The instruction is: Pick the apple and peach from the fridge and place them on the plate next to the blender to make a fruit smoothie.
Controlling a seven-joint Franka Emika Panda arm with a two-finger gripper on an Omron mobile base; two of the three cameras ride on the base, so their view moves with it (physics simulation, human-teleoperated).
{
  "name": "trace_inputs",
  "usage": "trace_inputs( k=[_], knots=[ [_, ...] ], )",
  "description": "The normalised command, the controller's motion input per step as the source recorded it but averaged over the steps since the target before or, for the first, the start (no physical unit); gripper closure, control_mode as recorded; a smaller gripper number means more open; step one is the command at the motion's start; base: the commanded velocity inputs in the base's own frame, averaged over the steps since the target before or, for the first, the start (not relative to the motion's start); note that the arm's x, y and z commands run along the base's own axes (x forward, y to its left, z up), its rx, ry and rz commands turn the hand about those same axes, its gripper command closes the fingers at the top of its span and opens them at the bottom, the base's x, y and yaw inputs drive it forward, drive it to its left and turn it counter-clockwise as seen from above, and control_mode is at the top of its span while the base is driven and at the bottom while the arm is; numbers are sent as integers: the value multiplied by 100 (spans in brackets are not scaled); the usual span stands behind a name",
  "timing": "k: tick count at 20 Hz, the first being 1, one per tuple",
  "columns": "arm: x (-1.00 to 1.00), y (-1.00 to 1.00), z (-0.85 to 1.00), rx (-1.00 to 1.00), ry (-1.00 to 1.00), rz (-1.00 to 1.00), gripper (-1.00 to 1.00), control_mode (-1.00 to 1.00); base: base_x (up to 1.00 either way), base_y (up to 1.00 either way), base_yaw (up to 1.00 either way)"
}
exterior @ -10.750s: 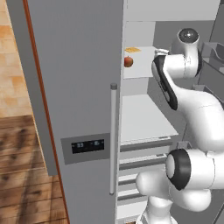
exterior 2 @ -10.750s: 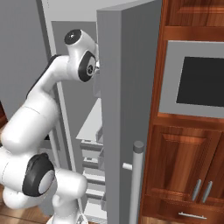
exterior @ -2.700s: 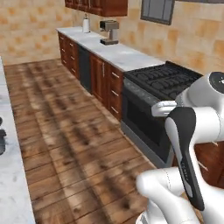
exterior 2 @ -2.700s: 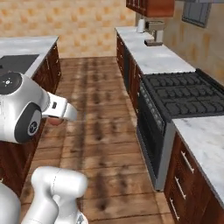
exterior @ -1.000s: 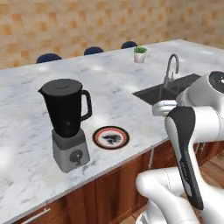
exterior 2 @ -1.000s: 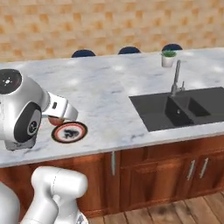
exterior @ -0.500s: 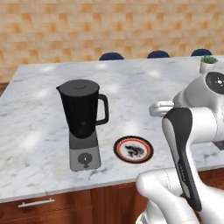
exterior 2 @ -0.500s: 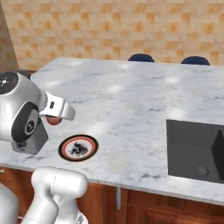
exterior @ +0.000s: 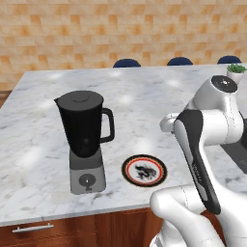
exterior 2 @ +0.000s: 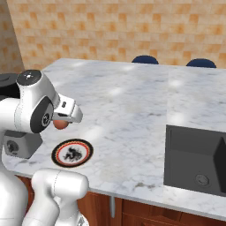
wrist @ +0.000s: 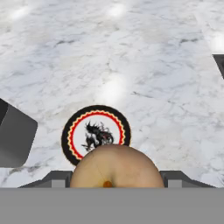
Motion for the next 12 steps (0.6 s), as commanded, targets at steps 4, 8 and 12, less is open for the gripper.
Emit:
trace_inputs(
  k=[4, 8, 12],
  knots=[
    [86, 0, -90, 0, 44, 10, 100, -100, 0, 0, 0],
    [79, 0, -100, 0, 12, 7, 100, -100, 0, 0, 0],
    [85, 1, -100, 5, 7, 4, 100, -100, 0, 0, 0]
  ],
)
